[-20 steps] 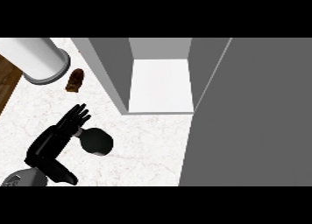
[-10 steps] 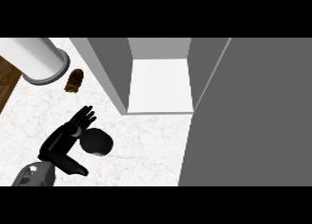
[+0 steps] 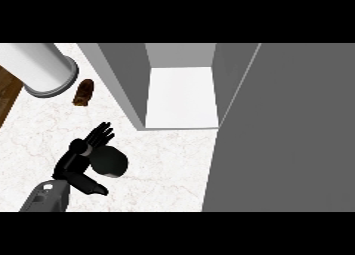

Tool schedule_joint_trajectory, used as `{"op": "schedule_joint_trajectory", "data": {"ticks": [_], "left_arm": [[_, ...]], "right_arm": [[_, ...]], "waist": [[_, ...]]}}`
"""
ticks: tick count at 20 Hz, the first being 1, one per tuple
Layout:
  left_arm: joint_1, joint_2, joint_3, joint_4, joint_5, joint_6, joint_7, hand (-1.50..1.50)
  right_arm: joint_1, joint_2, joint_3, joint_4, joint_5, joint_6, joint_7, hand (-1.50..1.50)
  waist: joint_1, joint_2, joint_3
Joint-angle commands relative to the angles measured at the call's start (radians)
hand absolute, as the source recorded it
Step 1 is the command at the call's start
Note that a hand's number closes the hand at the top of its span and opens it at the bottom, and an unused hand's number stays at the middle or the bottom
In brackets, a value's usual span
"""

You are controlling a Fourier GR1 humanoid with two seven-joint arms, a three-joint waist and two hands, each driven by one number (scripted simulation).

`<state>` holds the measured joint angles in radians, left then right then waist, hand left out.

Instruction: Pick up the wine, place it into the cabinet and close the cabinet

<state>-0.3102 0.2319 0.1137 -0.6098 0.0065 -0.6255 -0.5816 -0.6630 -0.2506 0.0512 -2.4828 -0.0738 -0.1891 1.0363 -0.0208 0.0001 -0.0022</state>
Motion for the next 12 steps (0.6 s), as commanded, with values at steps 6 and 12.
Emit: {"op": "schedule_joint_trajectory", "data": {"ticks": [6, 12], "left_arm": [[-0.065, -0.051, -0.034, 0.071, -0.020, -0.029, -0.097, -1.50], [-0.096, -0.059, -0.051, 0.156, -0.032, -0.069, -0.184, 1.50]], "right_arm": [[0.012, -0.015, -0.046, -0.105, -0.082, -0.018, 0.116, -1.50], [0.024, 0.010, 0.003, -0.102, -0.030, -0.039, 0.088, -1.50]], "waist": [[0.004, -0.003, 0.001], [-0.010, 0.002, -0.001]]}}
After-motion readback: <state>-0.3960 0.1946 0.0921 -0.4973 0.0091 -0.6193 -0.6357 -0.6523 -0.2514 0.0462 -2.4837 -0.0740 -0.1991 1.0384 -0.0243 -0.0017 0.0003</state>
